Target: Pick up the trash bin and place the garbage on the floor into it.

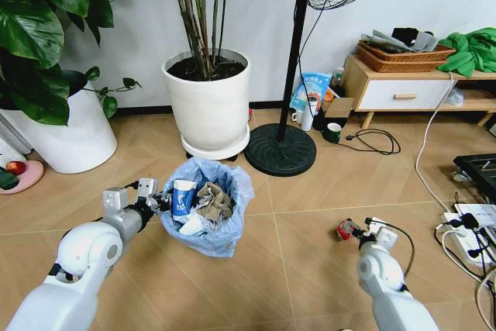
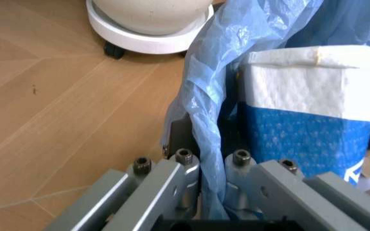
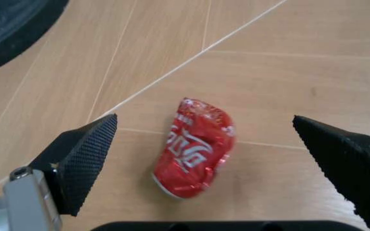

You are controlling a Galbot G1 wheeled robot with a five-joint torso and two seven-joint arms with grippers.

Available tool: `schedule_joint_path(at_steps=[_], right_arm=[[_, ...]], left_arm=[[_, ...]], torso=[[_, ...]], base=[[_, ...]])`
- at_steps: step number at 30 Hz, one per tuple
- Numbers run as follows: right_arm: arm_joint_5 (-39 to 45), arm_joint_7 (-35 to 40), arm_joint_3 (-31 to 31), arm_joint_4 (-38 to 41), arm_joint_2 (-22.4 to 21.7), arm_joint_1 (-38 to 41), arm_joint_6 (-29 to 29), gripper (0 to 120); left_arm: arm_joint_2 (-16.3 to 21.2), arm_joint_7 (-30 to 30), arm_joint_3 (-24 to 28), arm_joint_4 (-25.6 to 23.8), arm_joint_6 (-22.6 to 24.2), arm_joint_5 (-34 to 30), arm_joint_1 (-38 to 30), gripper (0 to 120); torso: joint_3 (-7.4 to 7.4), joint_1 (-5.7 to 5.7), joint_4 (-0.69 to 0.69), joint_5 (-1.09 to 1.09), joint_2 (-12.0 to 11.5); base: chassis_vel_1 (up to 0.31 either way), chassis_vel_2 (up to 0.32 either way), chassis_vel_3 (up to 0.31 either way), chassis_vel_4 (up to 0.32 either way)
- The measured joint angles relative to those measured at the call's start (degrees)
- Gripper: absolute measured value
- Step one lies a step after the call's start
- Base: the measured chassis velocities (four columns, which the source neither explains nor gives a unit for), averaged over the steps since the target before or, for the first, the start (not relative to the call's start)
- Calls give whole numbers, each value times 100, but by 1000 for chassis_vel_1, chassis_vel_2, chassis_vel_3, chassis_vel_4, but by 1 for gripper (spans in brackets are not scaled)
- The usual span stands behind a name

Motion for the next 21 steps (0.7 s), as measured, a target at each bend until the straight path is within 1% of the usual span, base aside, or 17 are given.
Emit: schedule_joint_path(at_steps=[5,9,10,13,21], right_arm=[[100,158,-114,-370,73,301,-8,100],[174,330,-185,-861,174,580,-10,100],[174,330,-185,-861,174,580,-10,100],[272,364,-208,-1323,265,815,-2,100],[344,329,-221,-1654,317,1038,-1,100]], left_arm=[[6,-1,27,0,2,-2,0,0],[7,-4,48,2,3,-2,-5,0],[7,-4,48,2,3,-2,-5,0],[13,0,53,24,3,-1,-15,0],[0,26,60,39,3,5,-30,0]], torso=[[0,0,0,-1,0],[-1,0,-1,-1,0],[-1,0,-1,-1,0],[-1,0,-1,0,0],[-1,0,-1,-1,0]], base=[[0,0,0,0],[0,0,0,0],[0,0,0,0],[0,0,0,0],[0,0,0,0]])
